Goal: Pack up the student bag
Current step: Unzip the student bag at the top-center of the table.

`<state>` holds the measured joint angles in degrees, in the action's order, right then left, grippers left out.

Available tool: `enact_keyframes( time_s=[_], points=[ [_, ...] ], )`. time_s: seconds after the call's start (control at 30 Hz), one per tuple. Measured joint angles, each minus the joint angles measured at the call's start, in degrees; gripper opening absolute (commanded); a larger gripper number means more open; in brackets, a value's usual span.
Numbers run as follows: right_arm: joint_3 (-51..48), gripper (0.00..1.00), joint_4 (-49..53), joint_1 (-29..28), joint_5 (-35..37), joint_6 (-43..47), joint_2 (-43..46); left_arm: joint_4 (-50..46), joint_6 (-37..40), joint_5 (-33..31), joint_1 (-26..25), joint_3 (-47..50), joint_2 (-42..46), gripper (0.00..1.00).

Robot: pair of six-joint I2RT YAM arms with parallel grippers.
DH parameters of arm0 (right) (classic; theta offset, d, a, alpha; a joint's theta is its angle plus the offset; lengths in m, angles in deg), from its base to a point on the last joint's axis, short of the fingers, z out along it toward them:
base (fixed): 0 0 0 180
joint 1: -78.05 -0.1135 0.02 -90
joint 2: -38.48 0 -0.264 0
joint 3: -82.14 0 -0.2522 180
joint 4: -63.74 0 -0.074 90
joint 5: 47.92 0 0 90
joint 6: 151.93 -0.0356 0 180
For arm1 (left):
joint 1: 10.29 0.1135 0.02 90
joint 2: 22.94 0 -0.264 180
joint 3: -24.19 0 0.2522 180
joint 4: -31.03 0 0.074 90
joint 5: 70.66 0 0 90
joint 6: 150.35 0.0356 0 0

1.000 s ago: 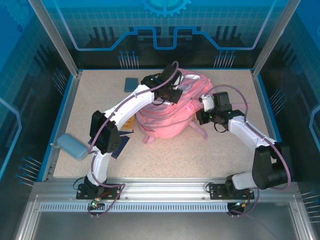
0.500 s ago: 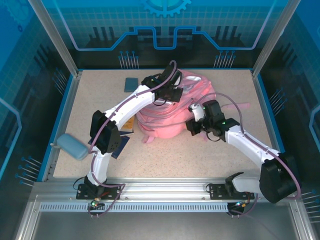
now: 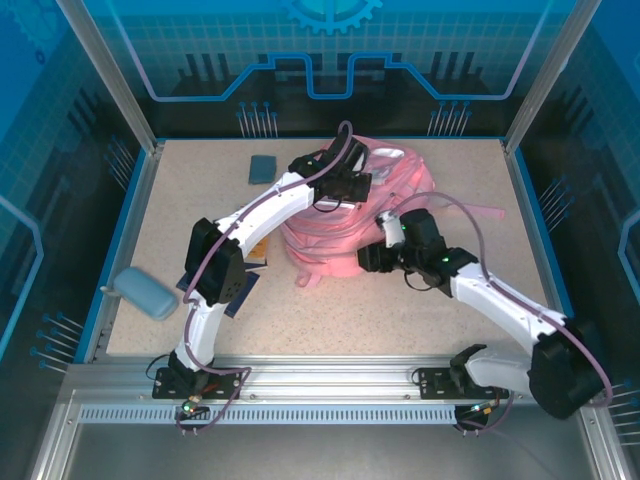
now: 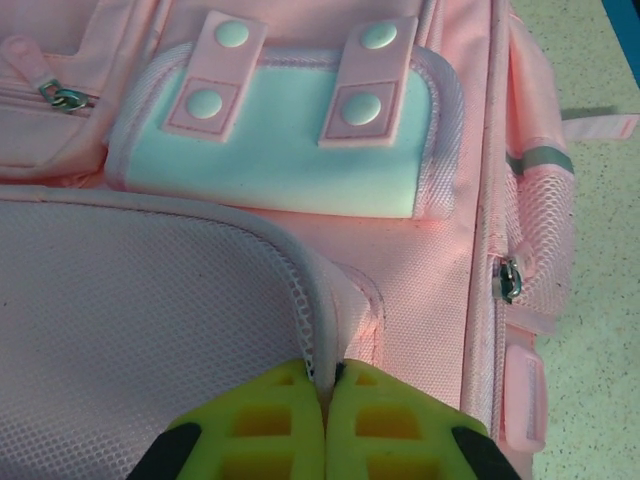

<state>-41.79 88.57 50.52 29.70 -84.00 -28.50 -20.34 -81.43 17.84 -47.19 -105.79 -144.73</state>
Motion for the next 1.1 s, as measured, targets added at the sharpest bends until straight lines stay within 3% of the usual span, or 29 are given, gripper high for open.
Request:
enact_keyframes(
  time_s=[0.1,0.3,0.6,0.67,0.77,0.8,0.87,0.97,1.1],
  points=[
    [0.76,0.61,2.01,3.50,0.09,-4.39,3.06,0.68,0.02,1.36,0.00,0.61,0.00,0.00],
    [4.07,0.58,5.64,8.00,-2.08,-17.20,0.55,1.16,0.00,3.23,0.22,0.94,0.00,0.00],
    [7.21,0.53,2.54,7.76,-8.87,-30.93,-8.37,1.86,-0.04,5.44,0.44,1.01,0.00,0.00],
    [7.82,0.47,1.20,7.54,-9.73,-32.39,-9.68,1.90,-0.04,5.73,0.44,1.01,0.00,0.00],
    [8.24,0.30,-0.07,7.39,-10.71,-34.05,-11.26,1.79,-0.11,5.88,0.44,1.01,0.00,0.00],
    [8.44,0.23,-0.17,7.30,-10.97,-34.40,-11.74,1.55,-0.26,5.88,0.44,1.01,0.00,0.03],
    [8.90,0.11,-0.31,7.21,-11.69,-34.64,-12.48,1.22,-0.92,5.86,0.61,1.03,0.00,0.22],
    [9.60,0.03,-0.24,7.19,-11.78,-34.71,-13.11,1.86,-2.91,6.05,1.09,2.73,1.16,0.47],
    [9.94,0.01,0.24,7.19,-11.04,-34.73,-13.64,3.56,-5.97,4.83,1.95,12.41,9.57,0.59]
  ],
)
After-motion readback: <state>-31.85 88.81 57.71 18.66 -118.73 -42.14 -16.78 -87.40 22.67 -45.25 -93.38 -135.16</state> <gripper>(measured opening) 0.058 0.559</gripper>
